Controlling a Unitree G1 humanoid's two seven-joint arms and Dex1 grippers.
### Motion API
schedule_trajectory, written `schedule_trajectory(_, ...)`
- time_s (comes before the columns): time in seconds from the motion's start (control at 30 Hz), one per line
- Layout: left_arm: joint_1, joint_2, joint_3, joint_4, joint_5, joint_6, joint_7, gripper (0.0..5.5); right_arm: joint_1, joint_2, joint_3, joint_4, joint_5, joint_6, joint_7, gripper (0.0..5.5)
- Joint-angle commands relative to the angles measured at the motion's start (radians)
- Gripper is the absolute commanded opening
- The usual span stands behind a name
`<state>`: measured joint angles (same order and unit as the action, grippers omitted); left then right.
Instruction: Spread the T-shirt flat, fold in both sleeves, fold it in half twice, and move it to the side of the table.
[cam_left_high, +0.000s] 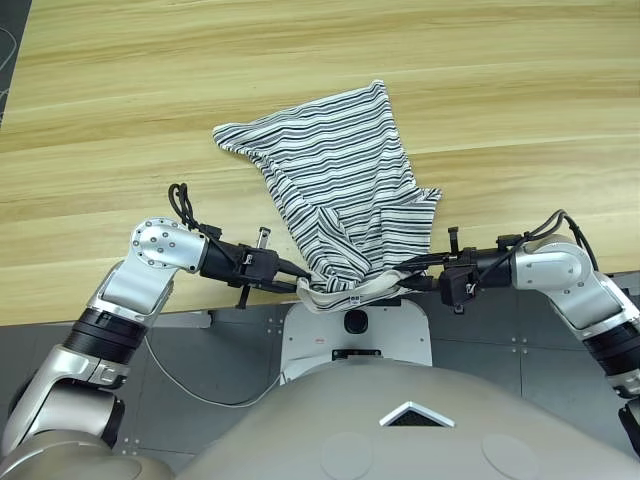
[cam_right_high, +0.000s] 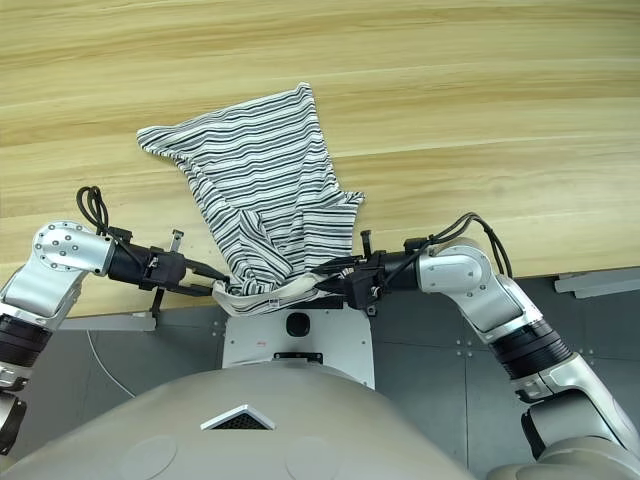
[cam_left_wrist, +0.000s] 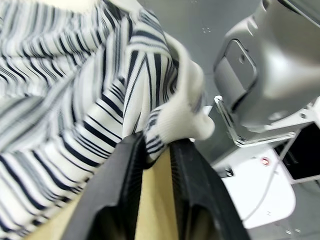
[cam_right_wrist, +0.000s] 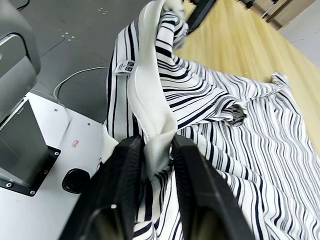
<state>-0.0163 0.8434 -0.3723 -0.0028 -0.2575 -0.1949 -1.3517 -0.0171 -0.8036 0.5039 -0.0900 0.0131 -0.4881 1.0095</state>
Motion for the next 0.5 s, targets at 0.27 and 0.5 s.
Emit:
schedule_trajectory(0.27, 0.003, 0.090, 0.122, -0.051, -0.134, 0.146, -0.127, 2.49, 0.025, -0.180, -0.054, -0.086, 0.119, 0.266, 0.269, 2.68)
schedule_trajectory(0.5, -0.242, -0.102, 0.261, 0.055, -0.113, 0.109, 0.108, 2.49, -0.110, -0.093, -0.177, -0.082, 0.146, 0.331, 0.205, 2.68)
